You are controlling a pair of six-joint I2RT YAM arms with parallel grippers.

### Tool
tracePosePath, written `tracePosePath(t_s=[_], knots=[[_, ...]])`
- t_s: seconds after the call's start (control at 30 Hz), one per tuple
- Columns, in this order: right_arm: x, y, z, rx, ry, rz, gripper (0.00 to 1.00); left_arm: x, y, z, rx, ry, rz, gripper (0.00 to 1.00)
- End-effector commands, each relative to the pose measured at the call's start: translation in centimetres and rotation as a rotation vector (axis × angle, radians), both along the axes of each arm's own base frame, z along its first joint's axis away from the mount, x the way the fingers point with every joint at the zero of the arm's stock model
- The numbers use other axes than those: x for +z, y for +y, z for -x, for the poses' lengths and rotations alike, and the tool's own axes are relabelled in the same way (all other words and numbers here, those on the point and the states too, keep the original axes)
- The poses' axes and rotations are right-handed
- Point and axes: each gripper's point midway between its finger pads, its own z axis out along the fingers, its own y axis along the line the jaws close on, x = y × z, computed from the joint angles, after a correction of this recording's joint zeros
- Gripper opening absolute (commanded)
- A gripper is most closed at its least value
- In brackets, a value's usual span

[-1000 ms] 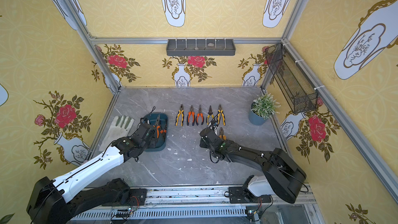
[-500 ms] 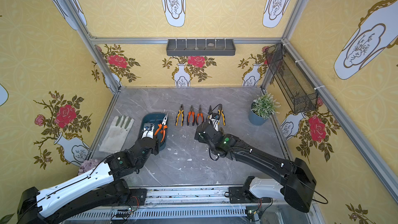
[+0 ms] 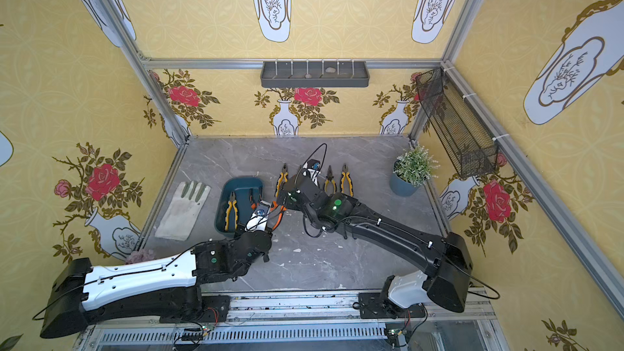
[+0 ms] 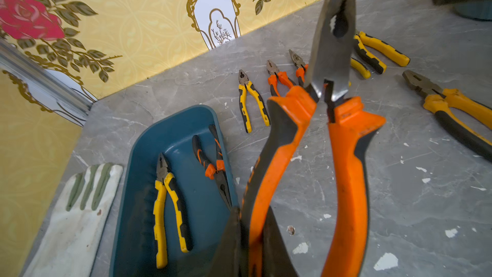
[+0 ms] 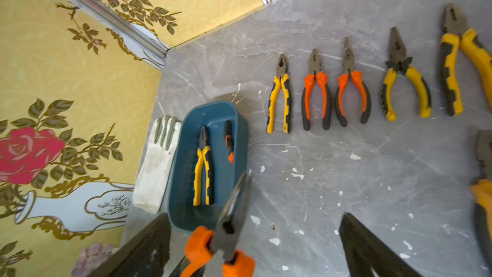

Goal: Take the pliers out of the storage box
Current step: Place the pliers at the center of the board.

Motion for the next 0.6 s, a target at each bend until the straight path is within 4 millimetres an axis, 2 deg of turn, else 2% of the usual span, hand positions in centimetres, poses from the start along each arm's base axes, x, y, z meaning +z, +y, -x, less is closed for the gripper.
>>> tracePosePath(t_s=[0.0,0.07,0.27,0.43,0.57], knots=[[0.33,0.67,-0.09,-0.042,0.022,-0.093,0.88,1.29,0.46,-0.59,0.081,-0.078,-0.027,0.0],[0.0,0.54,-0.08,-0.077,0.05,-0.119,0.78,1.43,0.27,-0.51,0.085,-0.087,-0.03,0.0],[-0.1,0.47,-0.2,-0.12,0.075,-0.164,0.62,1.44,-0.22,-0.18,0.078,-0.093,-0.029,0.0],[0.1,0.5,-0.24,-0.125,0.077,-0.189,0.54,1.23,-0.27,-0.05,0.077,-0.087,-0.034,0.0],[-0.04,1.0,-0.3,-0.108,0.086,-0.201,0.54,1.18,-0.34,-0.02,0.077,-0.087,-0.032,0.0]])
